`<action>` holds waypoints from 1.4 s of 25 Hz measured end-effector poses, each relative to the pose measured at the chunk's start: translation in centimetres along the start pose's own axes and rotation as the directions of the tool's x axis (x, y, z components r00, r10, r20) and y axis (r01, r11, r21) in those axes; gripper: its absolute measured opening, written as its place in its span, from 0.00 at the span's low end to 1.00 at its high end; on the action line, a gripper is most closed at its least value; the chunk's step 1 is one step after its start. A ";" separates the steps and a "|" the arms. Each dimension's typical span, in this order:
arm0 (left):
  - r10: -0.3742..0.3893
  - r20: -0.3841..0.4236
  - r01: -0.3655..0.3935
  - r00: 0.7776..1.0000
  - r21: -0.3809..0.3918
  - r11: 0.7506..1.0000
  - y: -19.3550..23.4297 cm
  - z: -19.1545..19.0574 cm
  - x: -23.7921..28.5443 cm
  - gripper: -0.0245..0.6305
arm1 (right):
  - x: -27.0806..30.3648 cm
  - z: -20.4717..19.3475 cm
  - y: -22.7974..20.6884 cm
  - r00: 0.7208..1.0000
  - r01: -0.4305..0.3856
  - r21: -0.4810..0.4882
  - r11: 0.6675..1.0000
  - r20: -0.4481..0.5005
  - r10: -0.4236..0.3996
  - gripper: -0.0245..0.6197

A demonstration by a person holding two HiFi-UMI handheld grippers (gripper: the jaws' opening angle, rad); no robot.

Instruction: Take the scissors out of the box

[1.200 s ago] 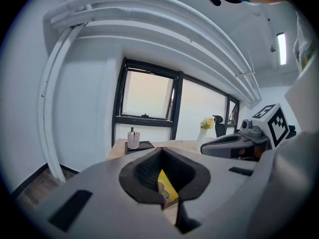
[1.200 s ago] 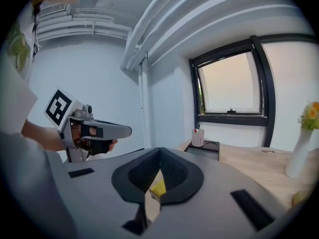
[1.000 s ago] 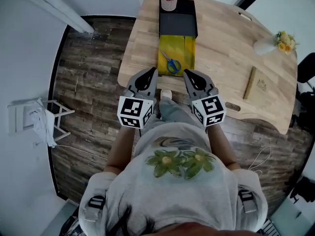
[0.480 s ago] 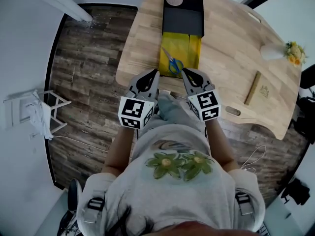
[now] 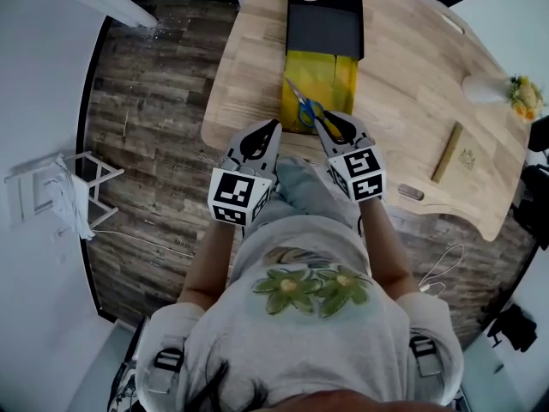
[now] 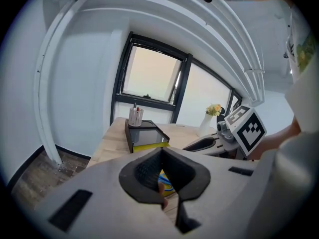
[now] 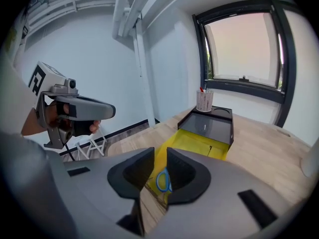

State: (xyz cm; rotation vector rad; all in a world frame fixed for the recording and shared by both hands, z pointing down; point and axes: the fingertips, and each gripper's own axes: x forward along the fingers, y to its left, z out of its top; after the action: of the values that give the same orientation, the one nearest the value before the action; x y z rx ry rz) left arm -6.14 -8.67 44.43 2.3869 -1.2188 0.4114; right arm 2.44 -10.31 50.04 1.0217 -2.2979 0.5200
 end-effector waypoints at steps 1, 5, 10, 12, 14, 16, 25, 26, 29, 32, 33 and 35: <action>0.007 -0.009 -0.007 1.000 0.000 1.000 0.5 -0.2 0.3 0.05 | 0.4 -0.2 -0.3 1.000 0.001 0.005 1.000 -0.014 -0.001 0.15; 0.030 -0.044 -0.031 0.999 -0.014 0.999 1.9 -1.4 1.2 0.05 | 2.0 -1.4 -1.1 0.997 -0.013 0.025 1.000 -0.075 0.015 0.19; 0.036 -0.086 -0.038 0.996 -0.023 0.999 3.1 -2.5 2.3 0.05 | 4.1 -2.8 -1.4 0.986 -0.034 0.018 0.999 -0.161 0.036 0.21; 0.037 -0.096 -0.040 0.995 -0.025 0.999 3.4 -2.8 2.6 0.05 | 4.7 -3.4 -1.7 0.979 -0.028 -0.008 1.000 -0.203 0.026 0.21; 0.041 -0.102 -0.044 0.994 -0.025 0.999 3.7 -2.9 3.0 0.05 | 5.2 -4.0 -2.0 0.971 -0.025 -0.033 0.999 -0.239 0.017 0.21; 0.045 -0.105 -0.048 0.993 -0.023 0.999 4.0 -2.8 3.4 0.05 | 5.6 -4.4 -2.0 0.964 -0.033 -0.037 0.999 -0.264 0.022 0.21; 0.030 -0.102 -0.031 0.994 -0.013 0.999 3.2 -1.6 4.7 0.05 | 7.6 -6.4 -2.0 0.932 -0.066 -0.044 0.997 -0.360 0.046 0.20; 0.026 -0.106 -0.028 0.994 -0.013 1.000 3.2 -1.6 4.9 0.05 | 7.9 -6.5 -2.1 0.927 -0.073 -0.038 0.997 -0.372 0.054 0.20; 0.017 -0.120 -0.019 0.993 -0.013 1.000 3.0 -1.7 5.4 0.05 | 8.6 -7.3 -2.0 0.901 -0.098 -0.039 0.994 -0.427 0.072 0.20; 0.010 -0.128 -0.012 0.992 -0.013 1.000 2.9 -1.7 5.9 0.05 | 9.1 -7.9 -1.9 0.881 -0.120 -0.046 0.992 -0.466 0.085 0.20; 0.009 -0.129 -0.010 0.992 -0.014 1.000 3.0 -1.7 6.1 0.05 | 9.3 -8.1 -1.9 0.875 -0.125 -0.047 0.991 -0.477 0.088 0.20; 0.006 -0.132 -0.009 0.991 -0.018 1.000 3.2 -1.6 6.3 0.05 | 9.7 -8.5 -1.9 0.862 -0.126 -0.053 0.991 -0.500 0.083 0.20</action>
State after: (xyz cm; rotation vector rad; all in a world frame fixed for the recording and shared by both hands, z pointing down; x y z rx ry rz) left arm -5.24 -13.92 49.39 2.3000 -1.1676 0.5488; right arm 1.50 -12.11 62.92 0.6287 -1.8961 0.6407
